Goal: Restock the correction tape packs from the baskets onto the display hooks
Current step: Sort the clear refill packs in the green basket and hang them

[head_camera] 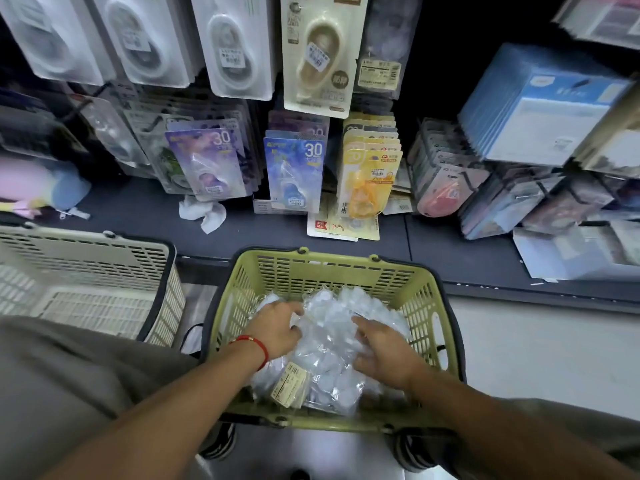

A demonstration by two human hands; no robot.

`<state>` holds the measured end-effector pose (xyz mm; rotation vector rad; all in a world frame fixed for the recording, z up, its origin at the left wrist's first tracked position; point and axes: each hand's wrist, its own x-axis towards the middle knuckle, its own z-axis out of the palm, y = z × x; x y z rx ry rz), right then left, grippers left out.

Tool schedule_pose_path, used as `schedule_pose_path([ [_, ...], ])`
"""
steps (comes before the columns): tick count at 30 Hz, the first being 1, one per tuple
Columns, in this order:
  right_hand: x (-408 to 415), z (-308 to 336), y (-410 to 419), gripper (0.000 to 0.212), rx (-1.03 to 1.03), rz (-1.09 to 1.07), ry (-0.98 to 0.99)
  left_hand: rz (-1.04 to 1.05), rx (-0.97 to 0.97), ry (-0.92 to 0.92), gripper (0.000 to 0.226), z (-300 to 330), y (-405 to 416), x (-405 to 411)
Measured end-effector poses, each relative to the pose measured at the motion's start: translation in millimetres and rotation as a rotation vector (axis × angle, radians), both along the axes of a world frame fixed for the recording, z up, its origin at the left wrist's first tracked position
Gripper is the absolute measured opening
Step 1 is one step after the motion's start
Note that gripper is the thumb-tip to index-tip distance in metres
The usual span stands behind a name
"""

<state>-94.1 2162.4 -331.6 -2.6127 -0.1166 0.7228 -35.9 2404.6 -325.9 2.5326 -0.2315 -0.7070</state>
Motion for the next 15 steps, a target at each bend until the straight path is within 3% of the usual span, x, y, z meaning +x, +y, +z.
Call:
schedule_pose_path([
  [4, 18, 30, -31, 0.020, 0.407, -0.417, 0.124, 0.267, -0.236, -0.003, 0.026, 16, -11, 7],
  [6, 26, 37, -40, 0.011, 0.604, -0.560, 0.219, 0.384, -0.411, 0.108, 0.027, 23, -21, 4],
  [9, 34, 45, -36, 0.016, 0.825, -0.682, 0.331, 0.481, -0.657, 0.296, 0.035, 35, -37, -7],
  [13, 35, 48, -18, 0.056, 0.986, -0.701, 0.400, 0.667, -0.971, 0.486, 0.039, 41, -46, -14],
  [15, 38, 46, -10, 0.046, 0.931, -0.739, 0.319, 0.693, -0.988, 0.456, 0.034, 40, -40, -8],
])
